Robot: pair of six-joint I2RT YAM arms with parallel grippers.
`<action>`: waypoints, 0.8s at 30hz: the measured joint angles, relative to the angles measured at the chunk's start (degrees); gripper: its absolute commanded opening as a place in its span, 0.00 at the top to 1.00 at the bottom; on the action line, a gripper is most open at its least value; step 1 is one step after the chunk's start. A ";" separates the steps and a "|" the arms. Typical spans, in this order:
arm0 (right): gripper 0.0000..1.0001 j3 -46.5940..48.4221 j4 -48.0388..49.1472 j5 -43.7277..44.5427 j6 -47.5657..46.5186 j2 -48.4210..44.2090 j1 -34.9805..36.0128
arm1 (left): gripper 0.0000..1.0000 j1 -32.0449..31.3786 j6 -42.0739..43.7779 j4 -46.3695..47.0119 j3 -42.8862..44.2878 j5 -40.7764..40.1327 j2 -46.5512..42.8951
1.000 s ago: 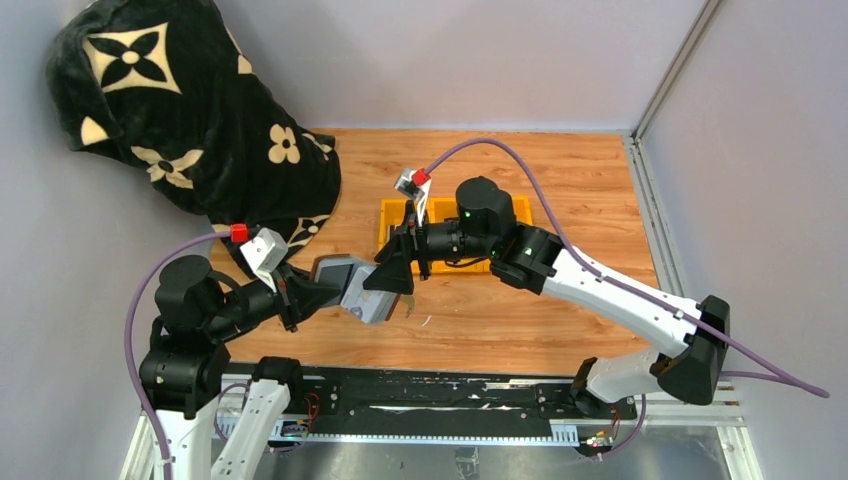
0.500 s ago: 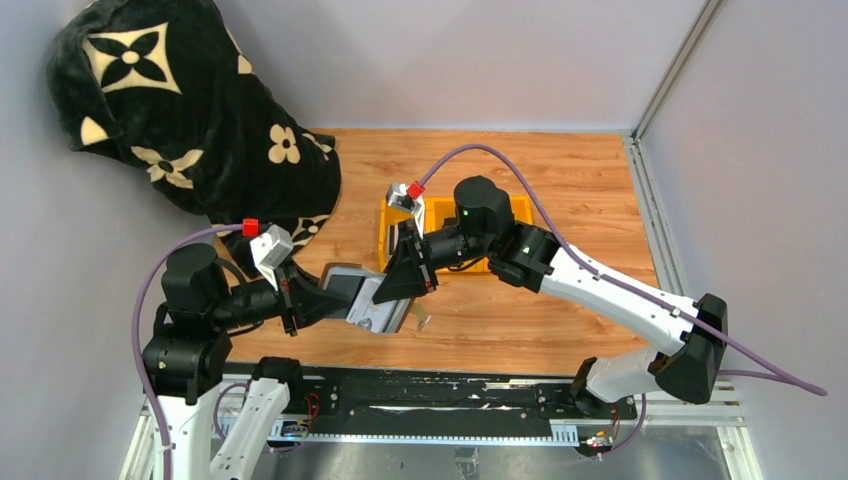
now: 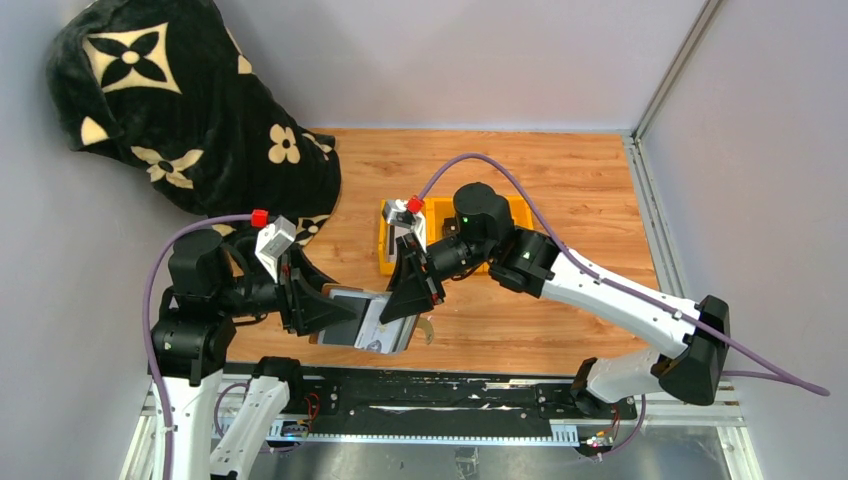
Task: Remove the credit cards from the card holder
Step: Remove the credit card from the card holder.
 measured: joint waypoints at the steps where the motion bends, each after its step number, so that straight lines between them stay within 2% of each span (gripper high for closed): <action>1: 1.00 -0.11 0.02 -0.17 -0.04 -0.17 0.00 | 0.51 0.00 -0.07 0.15 -0.04 0.90 0.00; 8: 1.00 -0.87 0.46 -0.94 -0.39 -2.64 -0.04 | 0.51 0.00 -1.07 0.85 -0.13 6.45 -0.17; 10: 1.00 -0.87 1.09 -1.40 -0.39 -3.02 -0.04 | 0.59 0.00 -1.31 0.96 -0.15 7.32 -0.46; 14: 0.98 -0.96 1.51 -1.86 -0.42 -3.10 -0.07 | 0.80 0.00 -1.70 1.22 -0.17 7.67 -1.18; 16: 0.74 -0.98 1.40 -1.81 -0.96 -3.10 -0.13 | 0.85 0.00 -2.08 1.18 -0.13 7.74 -1.18; 17: 0.57 -1.01 1.20 -1.77 -1.38 -3.10 -0.33 | 0.88 0.00 -2.19 1.18 -0.11 7.56 -1.16; 18: 0.43 -1.01 0.92 -1.66 -1.64 -3.10 -0.59 | 0.91 0.00 -2.25 1.16 -0.09 7.23 -1.11; 20: 0.37 -0.94 -0.81 -1.01 -2.89 -3.32 -1.79 | 0.95 0.00 -2.23 1.01 -0.02 5.25 -0.96; 24: 0.36 -0.17 -5.44 9.57 -3.43 -6.14 -5.09 | 0.97 0.00 -2.32 0.48 0.00 -1.51 -0.96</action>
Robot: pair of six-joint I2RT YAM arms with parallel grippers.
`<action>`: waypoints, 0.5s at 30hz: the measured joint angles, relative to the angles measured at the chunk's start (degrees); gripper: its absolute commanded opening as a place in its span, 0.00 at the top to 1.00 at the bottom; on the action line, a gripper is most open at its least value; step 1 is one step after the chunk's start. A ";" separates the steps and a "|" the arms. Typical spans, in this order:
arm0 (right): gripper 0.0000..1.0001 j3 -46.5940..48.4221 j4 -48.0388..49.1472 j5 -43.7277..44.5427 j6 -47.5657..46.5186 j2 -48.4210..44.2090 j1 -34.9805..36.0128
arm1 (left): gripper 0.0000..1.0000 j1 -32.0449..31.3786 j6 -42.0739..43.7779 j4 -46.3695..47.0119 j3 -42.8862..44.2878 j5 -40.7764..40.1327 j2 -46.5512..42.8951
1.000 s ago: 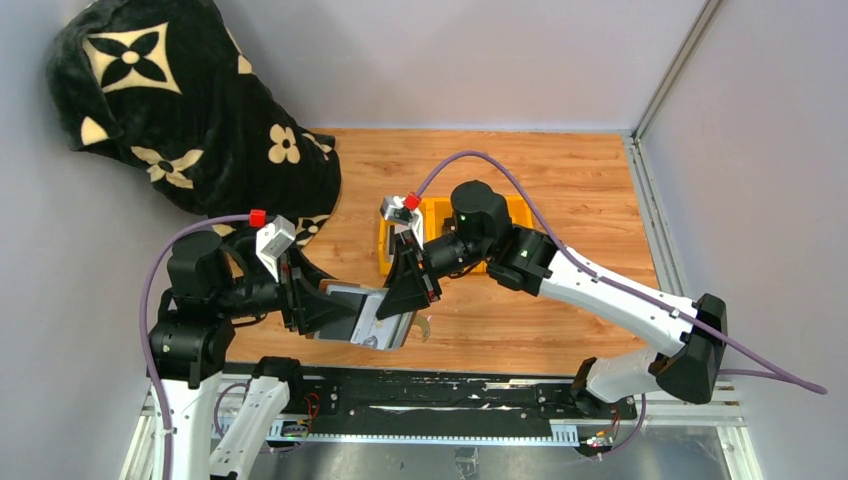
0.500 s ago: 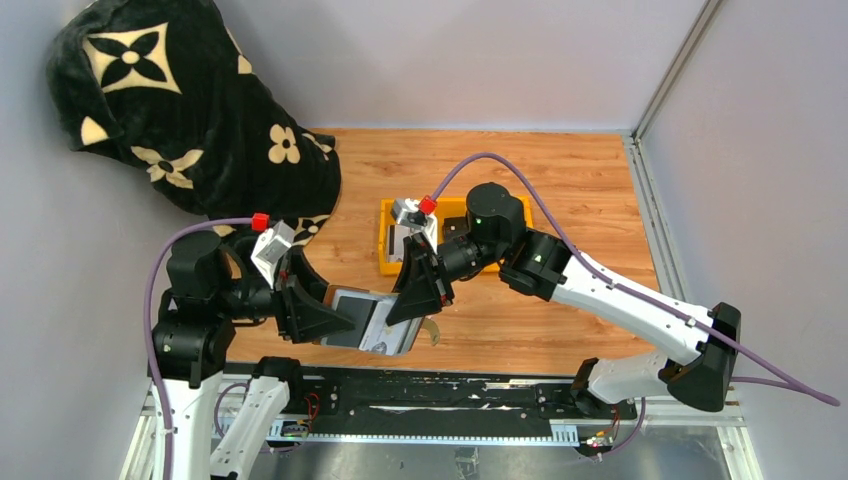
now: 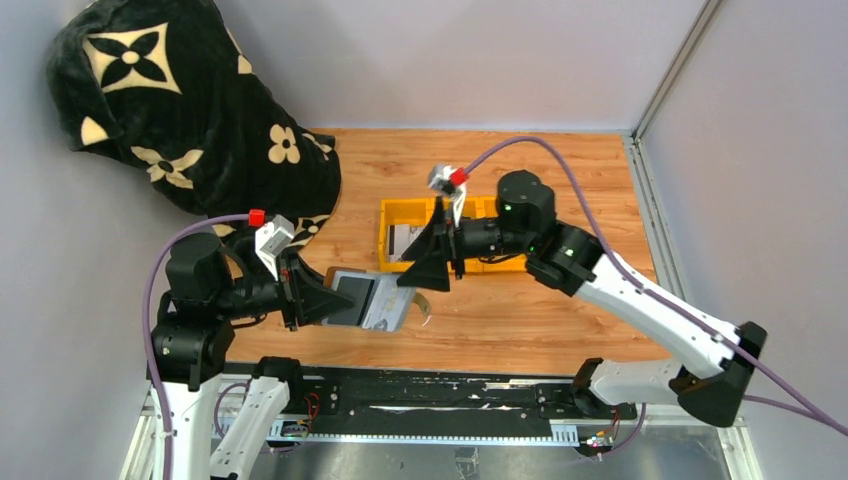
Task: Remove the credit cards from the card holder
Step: Remove the credit card from the card holder.
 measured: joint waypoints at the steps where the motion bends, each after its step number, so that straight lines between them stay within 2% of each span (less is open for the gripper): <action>1: 0.36 0.00 -0.66 4.61 0.37 -1.44 -0.52 | 0.97 0.00 -0.17 -0.09 0.00 -2.05 -0.02; 4: 0.43 -0.74 1.25 16.55 2.60 -7.08 -0.20 | 0.97 0.00 -1.68 0.20 -0.15 -7.45 -0.22; 7: 0.44 -1.40 5.84 23.41 5.07 -11.34 3.61 | 0.97 0.00 -4.17 2.23 -1.40 -10.73 -1.07; 11: 0.42 -1.36 11.82 25.73 8.50 -9.64 10.84 | 0.97 0.00 -8.50 6.12 -3.63 -12.74 -2.47; 15: 0.40 -1.60 14.62 26.64 11.82 -2.60 14.36 | 0.97 0.00 -11.23 8.74 -3.89 -13.16 -2.56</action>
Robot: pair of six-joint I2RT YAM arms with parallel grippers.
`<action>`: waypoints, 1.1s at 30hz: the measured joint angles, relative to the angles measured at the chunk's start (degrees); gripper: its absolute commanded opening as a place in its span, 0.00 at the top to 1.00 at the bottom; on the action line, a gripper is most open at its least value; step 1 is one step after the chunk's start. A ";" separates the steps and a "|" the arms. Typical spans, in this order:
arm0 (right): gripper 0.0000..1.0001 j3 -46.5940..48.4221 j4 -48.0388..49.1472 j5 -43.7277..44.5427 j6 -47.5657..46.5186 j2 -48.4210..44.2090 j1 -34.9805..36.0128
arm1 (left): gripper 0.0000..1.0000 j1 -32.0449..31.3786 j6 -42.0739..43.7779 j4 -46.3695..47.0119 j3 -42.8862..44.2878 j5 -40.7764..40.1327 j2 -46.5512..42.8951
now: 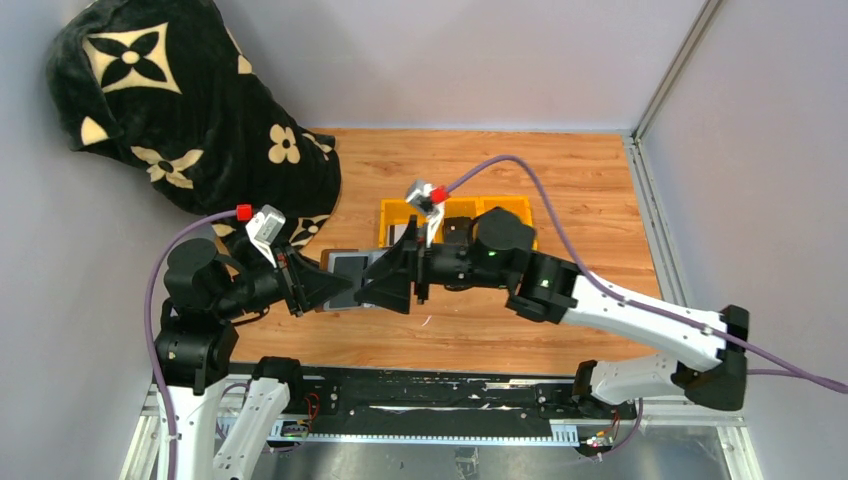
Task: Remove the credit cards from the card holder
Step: Remove the credit card from the card holder.
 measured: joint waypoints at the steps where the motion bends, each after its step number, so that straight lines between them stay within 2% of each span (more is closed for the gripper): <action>1: 0.39 -0.46 0.02 0.42 0.68 1.57 0.33 | 0.97 0.00 -0.31 0.33 0.00 0.02 0.00; 6: 0.39 -2.45 -0.55 2.62 2.93 4.48 1.07 | 0.98 0.04 -1.88 1.53 0.00 -0.15 0.00; 22: 0.40 -5.14 -1.14 9.57 5.01 0.31 1.57 | 0.97 0.11 -7.06 6.58 0.00 3.52 0.02; 29: 0.53 -5.14 1.42 7.52 6.05 0.72 1.53 | 0.94 0.39 -10.71 10.10 -0.02 5.35 -0.15; 33: 0.62 -6.97 7.63 2.23 10.23 1.42 -0.07 | 0.86 0.81 -14.38 14.56 -0.98 5.57 -1.42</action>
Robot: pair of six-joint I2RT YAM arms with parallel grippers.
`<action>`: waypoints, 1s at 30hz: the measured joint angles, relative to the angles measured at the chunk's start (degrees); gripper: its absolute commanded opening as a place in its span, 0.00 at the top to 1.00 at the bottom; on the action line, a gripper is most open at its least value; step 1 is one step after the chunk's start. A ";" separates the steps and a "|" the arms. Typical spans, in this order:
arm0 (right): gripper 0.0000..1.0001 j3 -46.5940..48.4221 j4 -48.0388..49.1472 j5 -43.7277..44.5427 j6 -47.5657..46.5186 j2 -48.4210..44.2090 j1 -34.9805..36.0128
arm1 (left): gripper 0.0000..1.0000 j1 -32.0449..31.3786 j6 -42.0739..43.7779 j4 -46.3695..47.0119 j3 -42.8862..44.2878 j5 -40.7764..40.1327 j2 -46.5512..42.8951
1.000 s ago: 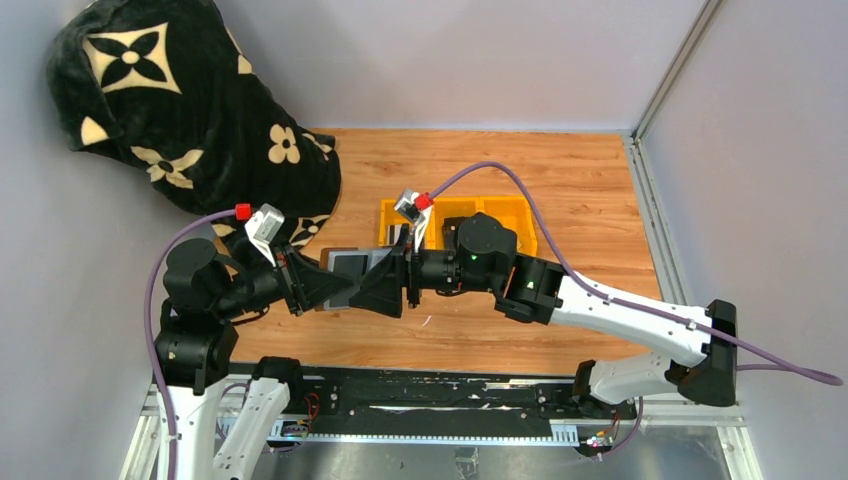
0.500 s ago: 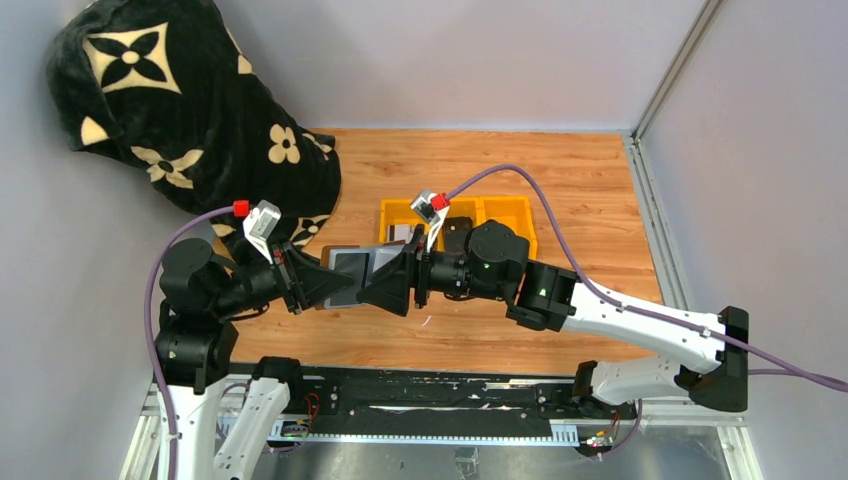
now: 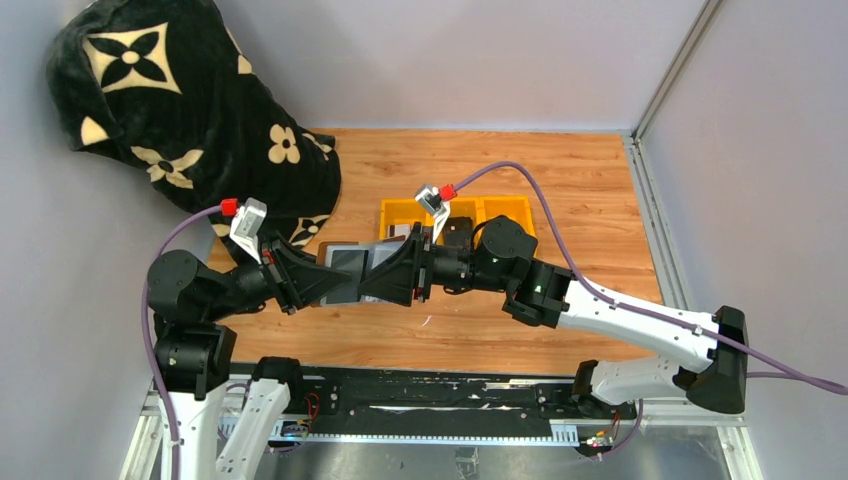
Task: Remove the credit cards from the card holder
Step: Remove the credit card from the card holder.
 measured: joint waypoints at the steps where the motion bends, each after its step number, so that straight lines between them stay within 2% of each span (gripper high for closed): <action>1: 0.65 -0.63 1.57 -0.94 1.09 0.04 -0.48 | 0.83 0.02 -1.05 1.27 -0.33 0.00 -0.22; 6: 0.79 -4.07 9.11 -4.70 6.27 0.00 -2.08 | 0.66 0.33 -6.58 7.43 -1.95 1.70 -0.70; 9: 0.88 -4.98 11.65 -6.36 8.46 1.16 -1.81 | 0.62 0.07 -10.93 11.41 -3.13 4.72 -0.92; 13: 0.94 -5.46 13.11 -7.69 10.32 2.32 -1.73 | 0.63 -0.02 -18.71 18.99 -6.67 6.84 -1.86; 17: 0.98 -5.95 14.51 -8.20 11.15 2.21 -1.77 | 0.75 -0.02 -22.91 23.02 -7.76 7.23 -2.14; 19: 0.96 -6.54 15.45 -8.39 11.47 1.73 -1.79 | 0.82 -0.02 -23.98 24.17 -7.80 7.17 -2.21; 21: 0.80 -7.76 16.90 -8.22 11.65 0.63 -1.70 | 0.87 -0.02 -24.61 24.79 -7.87 6.80 -2.14; 23: 0.69 -8.57 17.99 -7.45 12.11 -0.04 -1.62 | 0.89 -0.02 -25.14 24.83 -8.02 6.51 -2.12; 30: 0.65 -10.64 21.75 -3.02 13.27 -1.73 -1.62 | 0.96 -0.02 -25.05 24.26 -8.04 3.98 -2.05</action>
